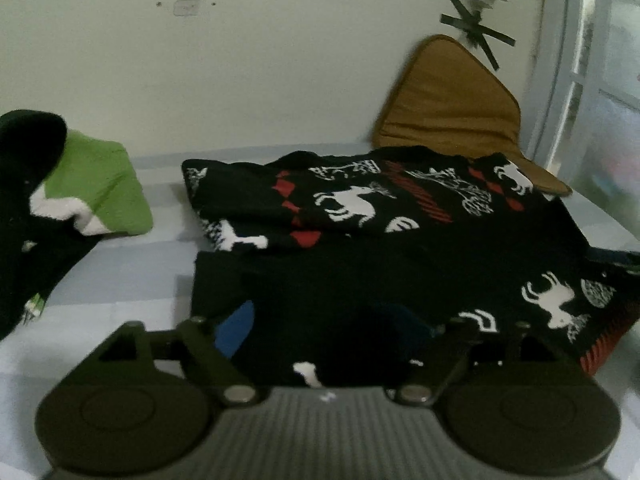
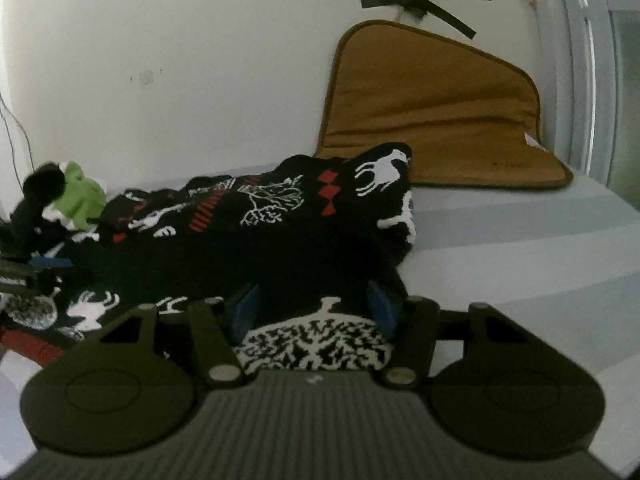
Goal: Fold small clothes
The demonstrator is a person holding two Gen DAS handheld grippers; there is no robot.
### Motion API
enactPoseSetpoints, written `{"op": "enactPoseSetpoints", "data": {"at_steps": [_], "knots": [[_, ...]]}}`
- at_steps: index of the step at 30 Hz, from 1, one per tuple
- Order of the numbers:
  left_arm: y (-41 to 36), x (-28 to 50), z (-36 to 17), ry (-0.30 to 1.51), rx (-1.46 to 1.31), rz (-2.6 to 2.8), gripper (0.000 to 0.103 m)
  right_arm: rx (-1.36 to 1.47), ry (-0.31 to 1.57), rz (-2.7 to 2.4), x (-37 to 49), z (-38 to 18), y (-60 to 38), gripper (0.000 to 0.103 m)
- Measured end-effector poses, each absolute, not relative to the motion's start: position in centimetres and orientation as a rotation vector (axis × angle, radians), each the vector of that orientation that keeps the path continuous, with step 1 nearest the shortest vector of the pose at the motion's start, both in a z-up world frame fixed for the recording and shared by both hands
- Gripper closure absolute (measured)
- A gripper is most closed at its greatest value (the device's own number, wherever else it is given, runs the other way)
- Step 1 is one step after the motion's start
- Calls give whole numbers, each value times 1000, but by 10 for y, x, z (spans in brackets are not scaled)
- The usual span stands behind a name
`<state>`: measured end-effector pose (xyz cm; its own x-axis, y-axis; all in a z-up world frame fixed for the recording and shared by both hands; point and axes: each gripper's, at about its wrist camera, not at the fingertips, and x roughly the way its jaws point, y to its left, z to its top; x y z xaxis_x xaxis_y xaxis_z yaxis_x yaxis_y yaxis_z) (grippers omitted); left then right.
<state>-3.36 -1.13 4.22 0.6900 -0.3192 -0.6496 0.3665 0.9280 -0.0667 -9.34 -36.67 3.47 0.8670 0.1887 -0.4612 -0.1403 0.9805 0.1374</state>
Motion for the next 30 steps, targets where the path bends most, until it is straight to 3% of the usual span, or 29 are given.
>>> {"op": "enactPoseSetpoints", "data": {"at_steps": [2,19,22,25,30], "knots": [[-13,-34,42,716,78,-392,16,88,496,168,-92,34,-358,39],[-13,-34,44,759,107,-426,7,77,495,182,-94,33,-357,33],[-2,-33,66,790,71,-468,7,86,504,208,-94,39,-362,33],[12,-20,106,702,54,-460,4,107,467,265,-91,64,-373,33],[2,66,141,694,47,-383,3,126,426,338,-29,119,-383,33]]}}
